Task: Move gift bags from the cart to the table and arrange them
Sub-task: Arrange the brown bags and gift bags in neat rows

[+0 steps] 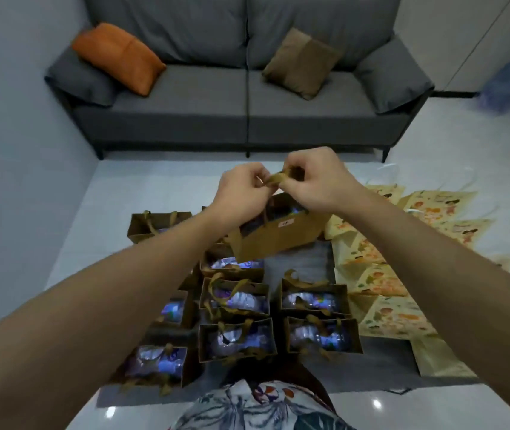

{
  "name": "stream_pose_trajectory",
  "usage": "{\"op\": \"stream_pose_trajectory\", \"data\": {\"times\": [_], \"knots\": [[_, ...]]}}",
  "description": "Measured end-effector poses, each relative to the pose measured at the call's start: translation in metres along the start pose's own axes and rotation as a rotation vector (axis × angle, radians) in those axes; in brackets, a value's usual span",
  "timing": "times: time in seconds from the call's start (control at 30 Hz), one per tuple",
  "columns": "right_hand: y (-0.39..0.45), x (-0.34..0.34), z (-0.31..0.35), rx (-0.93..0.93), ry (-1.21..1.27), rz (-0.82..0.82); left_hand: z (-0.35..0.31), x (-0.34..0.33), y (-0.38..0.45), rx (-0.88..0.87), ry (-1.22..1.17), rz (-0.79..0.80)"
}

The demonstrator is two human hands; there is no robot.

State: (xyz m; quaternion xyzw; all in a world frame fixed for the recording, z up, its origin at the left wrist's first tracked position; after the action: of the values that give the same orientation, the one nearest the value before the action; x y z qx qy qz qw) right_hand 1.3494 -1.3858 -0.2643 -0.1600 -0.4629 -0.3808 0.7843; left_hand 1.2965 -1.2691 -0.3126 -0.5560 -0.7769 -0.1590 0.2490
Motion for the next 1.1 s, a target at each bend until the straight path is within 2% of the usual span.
{"op": "stream_pose_trajectory", "data": {"times": [0.17,0.27,0.37,0.47,0.57,0.63,0.73,0.83,0.9,0.97,1.1], "knots": [[-0.018,-0.021,0.082,0.017,0.01,-0.007,0.015,0.093,-0.052,0.027,-0.251,-0.161],[-0.032,-0.056,0.13,-0.016,0.089,0.023,0.032,0.146,-0.093,0.017,-0.318,-0.244],[-0.044,-0.1,0.176,-0.031,0.17,0.099,0.057,0.198,-0.134,0.041,-0.231,-0.298],[-0.058,-0.13,0.231,0.03,0.219,0.097,0.084,0.246,-0.18,0.058,-0.061,-0.336],[-0.08,-0.172,0.286,0.11,0.24,0.126,0.114,0.28,-0.227,0.112,0.129,-0.339],[-0.099,-0.21,0.312,0.122,0.267,0.171,0.138,0.292,-0.255,0.175,0.159,-0.319],[-0.131,-0.271,0.318,0.072,0.257,0.261,0.179,0.296,-0.287,0.251,0.18,-0.291],[-0.163,-0.324,0.288,0.017,0.144,0.411,0.214,0.292,-0.308,0.298,0.192,-0.299],[-0.179,-0.346,0.269,0.048,0.124,0.483,0.234,0.288,-0.319,0.342,0.205,-0.29],[-0.186,-0.356,0.258,0.091,0.128,0.476,0.253,0.283,-0.331,0.39,0.194,-0.286],[-0.18,-0.374,0.231,-0.018,0.133,0.442,0.294,0.268,-0.353,0.523,0.14,-0.313]]}}
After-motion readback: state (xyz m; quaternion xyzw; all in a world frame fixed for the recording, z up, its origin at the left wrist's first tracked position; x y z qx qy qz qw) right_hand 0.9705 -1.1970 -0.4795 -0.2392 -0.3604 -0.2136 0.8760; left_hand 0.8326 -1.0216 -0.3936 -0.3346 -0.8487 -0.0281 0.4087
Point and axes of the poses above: each hand's wrist, its own y-axis towards the middle knuckle, its own x-axis out of the back of the hand, z = x × y, the point moved 9 cm from there along y, towards the middle knuckle, and after that the axes turned 1 degree about -x, right-handed, at the moved point
